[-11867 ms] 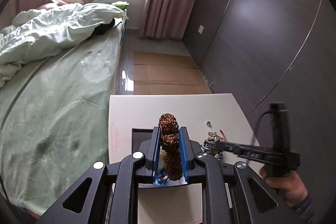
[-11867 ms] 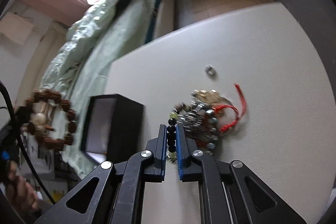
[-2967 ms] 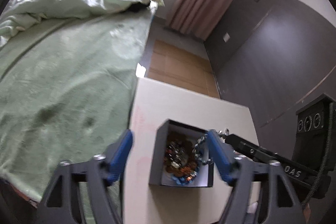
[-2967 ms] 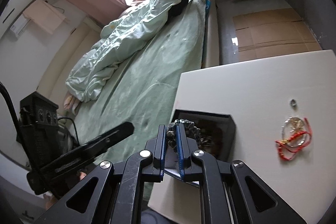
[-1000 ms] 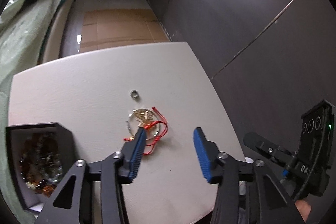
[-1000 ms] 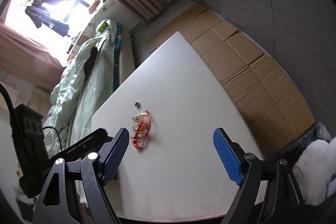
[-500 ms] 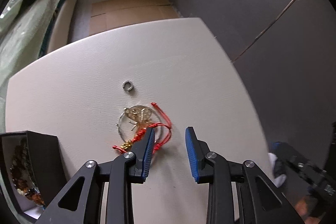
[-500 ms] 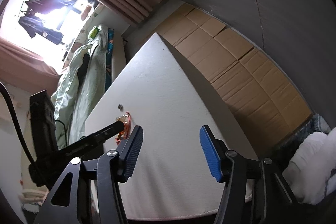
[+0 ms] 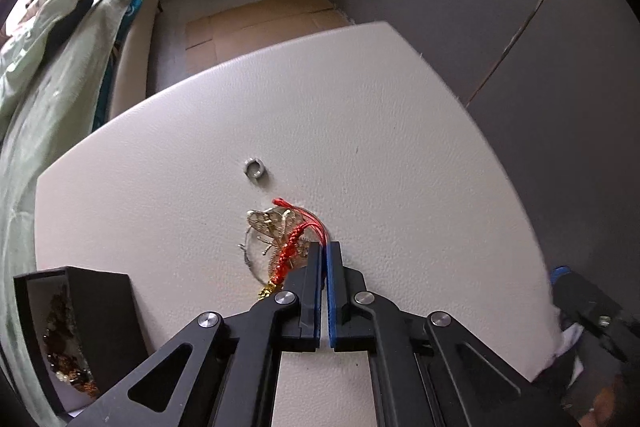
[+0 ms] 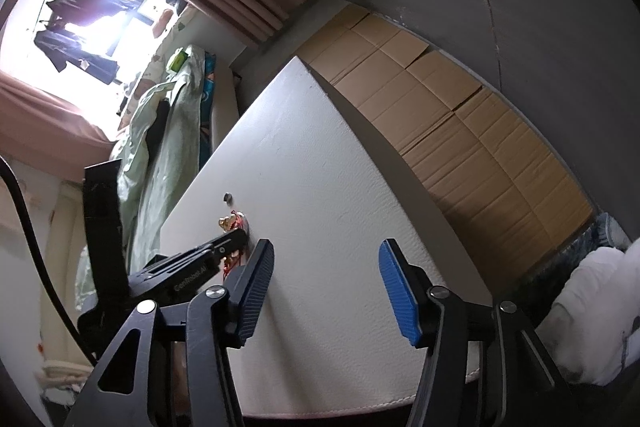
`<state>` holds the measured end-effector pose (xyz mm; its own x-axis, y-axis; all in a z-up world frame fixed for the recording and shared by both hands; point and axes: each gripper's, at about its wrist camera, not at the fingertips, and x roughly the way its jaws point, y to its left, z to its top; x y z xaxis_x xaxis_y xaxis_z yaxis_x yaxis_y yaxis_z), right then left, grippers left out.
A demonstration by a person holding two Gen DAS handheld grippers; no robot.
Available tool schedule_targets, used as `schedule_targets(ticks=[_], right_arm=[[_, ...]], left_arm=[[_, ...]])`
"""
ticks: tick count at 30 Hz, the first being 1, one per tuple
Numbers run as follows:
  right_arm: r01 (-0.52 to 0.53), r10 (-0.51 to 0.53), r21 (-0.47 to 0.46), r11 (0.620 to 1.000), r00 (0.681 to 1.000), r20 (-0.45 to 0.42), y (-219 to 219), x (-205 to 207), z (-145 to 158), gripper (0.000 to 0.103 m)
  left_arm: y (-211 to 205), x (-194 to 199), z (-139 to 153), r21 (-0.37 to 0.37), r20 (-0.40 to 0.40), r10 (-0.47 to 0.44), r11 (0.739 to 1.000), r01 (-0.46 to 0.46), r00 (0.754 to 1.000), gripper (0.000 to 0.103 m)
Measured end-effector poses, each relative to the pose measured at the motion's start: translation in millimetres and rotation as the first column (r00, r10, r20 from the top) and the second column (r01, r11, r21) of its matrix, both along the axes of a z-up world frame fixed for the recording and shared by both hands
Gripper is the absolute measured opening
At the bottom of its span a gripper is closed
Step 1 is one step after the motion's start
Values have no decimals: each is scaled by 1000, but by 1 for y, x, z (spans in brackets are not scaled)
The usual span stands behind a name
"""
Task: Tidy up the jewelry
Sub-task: 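Grasp the red string with the left tool and lift it, then drop the red string into the black box and open the left tool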
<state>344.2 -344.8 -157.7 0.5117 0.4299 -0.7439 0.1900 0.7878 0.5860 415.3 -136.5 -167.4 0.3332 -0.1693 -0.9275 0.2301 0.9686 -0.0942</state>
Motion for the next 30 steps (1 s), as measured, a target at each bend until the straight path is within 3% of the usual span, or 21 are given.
schedule_targets(ticks=[9, 19, 30], right_arm=[[-41, 41, 8, 999, 999, 2, 15, 11, -1, 54], [-129, 129, 0, 992, 992, 7, 52, 35, 3, 54], [-268, 268, -42, 962, 963, -9, 100, 62, 5, 43]], left_arm=[[36, 2, 44, -155, 37, 60, 986, -53, 998, 1], [69, -5, 79, -233, 92, 99, 969, -75, 991, 1], [114, -15, 103, -276, 141, 181, 951, -137, 973, 1]])
